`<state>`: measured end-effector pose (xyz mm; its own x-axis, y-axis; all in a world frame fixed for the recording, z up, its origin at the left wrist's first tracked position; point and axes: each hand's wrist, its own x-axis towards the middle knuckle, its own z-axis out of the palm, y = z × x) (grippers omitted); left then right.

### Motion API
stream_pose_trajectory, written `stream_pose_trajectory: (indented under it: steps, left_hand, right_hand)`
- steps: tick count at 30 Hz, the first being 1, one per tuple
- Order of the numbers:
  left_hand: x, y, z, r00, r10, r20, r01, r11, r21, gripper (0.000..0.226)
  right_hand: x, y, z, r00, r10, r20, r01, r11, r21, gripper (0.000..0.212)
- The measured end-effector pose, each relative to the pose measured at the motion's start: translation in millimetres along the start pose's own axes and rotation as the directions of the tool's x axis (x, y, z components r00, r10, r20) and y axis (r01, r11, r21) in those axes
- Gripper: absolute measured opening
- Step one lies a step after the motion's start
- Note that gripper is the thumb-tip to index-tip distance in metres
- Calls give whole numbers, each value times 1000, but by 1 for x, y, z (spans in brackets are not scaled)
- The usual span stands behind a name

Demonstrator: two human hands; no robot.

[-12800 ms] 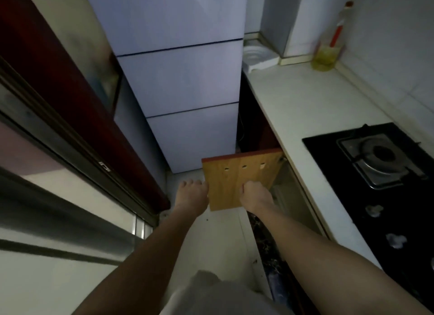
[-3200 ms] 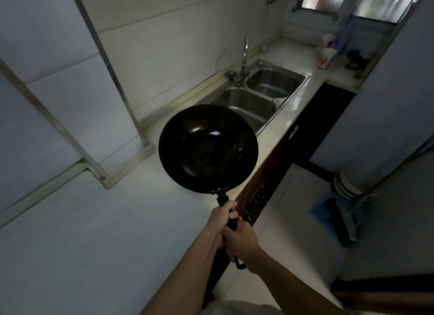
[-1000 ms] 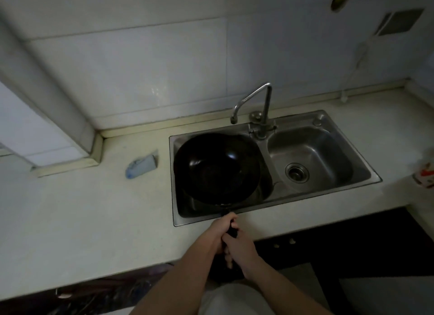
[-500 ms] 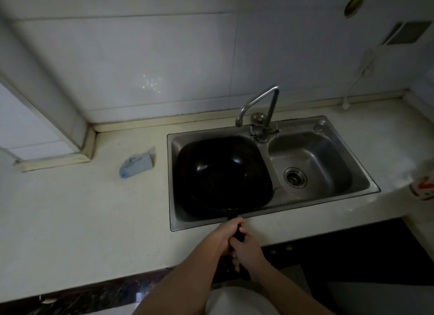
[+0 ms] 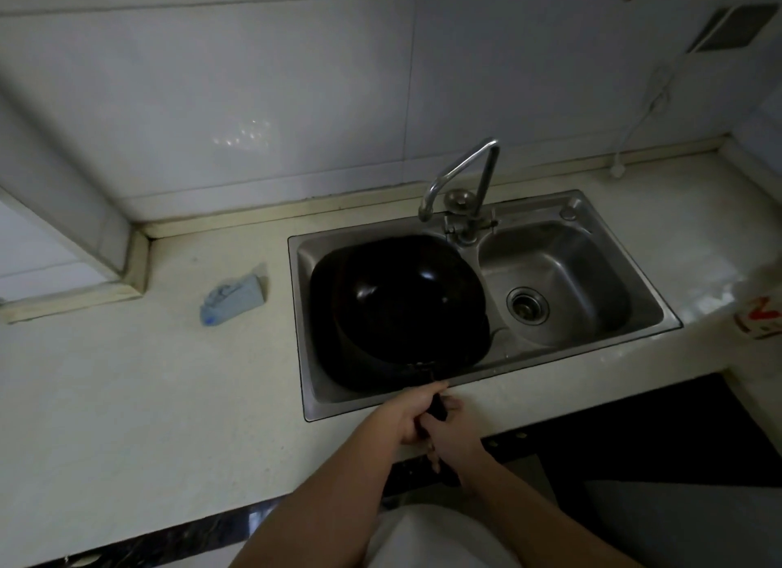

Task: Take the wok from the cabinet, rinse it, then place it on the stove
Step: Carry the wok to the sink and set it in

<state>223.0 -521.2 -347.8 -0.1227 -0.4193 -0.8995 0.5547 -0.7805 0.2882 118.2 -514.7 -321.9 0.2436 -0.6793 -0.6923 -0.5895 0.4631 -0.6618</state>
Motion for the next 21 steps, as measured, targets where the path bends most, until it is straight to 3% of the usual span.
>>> stream_pose_trajectory:
  steps: [5,11,16,21]
  left_hand:
    - [0,3,-1,1000,-6,23,5,999,43,45]
    - [5,0,-1,999,38,-35,-35,997,73,41]
    - [4,6,-7,991,88,-105,-77,992,99,44]
    - [-5,11,-13,989,64,-132,-48,991,121,34]
  right_hand:
    - [-1,-6,-5,998,42,45,-42,999,1,14]
    - [-4,-17,-8,996,47,77,-43,998,-55,18]
    - [0,-26,-2,993,27,112,-28,1000,13,14]
    - [6,-29,10,986,114,120,-123,990,68,14]
